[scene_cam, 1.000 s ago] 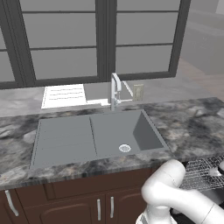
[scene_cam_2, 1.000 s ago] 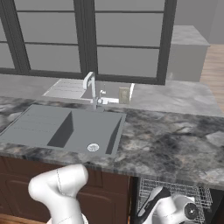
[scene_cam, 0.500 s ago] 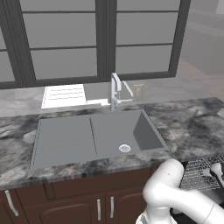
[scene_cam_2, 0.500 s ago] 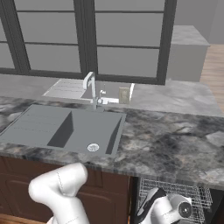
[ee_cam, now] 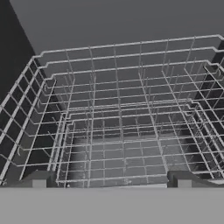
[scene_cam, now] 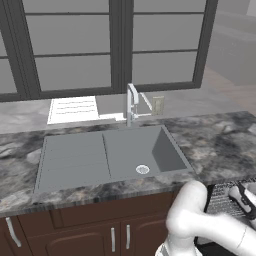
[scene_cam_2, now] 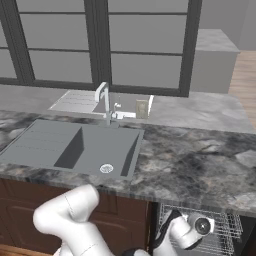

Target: Open the dishwasher door and pull out the top rack.

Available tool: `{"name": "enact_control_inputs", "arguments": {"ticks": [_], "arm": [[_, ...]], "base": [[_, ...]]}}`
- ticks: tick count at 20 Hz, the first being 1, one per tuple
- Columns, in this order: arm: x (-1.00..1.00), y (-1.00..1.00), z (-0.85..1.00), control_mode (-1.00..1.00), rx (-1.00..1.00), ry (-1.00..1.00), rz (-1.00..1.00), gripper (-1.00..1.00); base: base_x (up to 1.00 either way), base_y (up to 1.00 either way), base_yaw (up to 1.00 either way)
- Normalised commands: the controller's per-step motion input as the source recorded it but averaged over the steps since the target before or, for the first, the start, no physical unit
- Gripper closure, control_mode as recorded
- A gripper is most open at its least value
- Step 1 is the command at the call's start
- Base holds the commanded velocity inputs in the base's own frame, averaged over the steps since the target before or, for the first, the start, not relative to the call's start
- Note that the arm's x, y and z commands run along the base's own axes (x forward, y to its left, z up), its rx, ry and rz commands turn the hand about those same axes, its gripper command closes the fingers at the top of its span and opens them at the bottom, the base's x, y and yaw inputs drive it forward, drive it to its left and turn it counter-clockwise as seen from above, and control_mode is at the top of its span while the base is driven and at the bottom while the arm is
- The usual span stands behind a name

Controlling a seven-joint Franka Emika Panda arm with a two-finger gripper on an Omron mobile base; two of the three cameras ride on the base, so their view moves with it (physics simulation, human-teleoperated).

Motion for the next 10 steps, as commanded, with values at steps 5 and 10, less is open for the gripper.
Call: {"name": "enact_control_inputs", "arguments": {"ticks": [5, 10], "arm": [[0.30, 0.00, -0.48, -1.00, 0.00, 0.06, -0.12, -1.00], [0.13, 0.00, -0.60, -1.00, 0.00, 0.06, -0.10, -1.00]], "base": [[0.00, 0.00, 0.00], [0.00, 0.00, 0.00]]}}
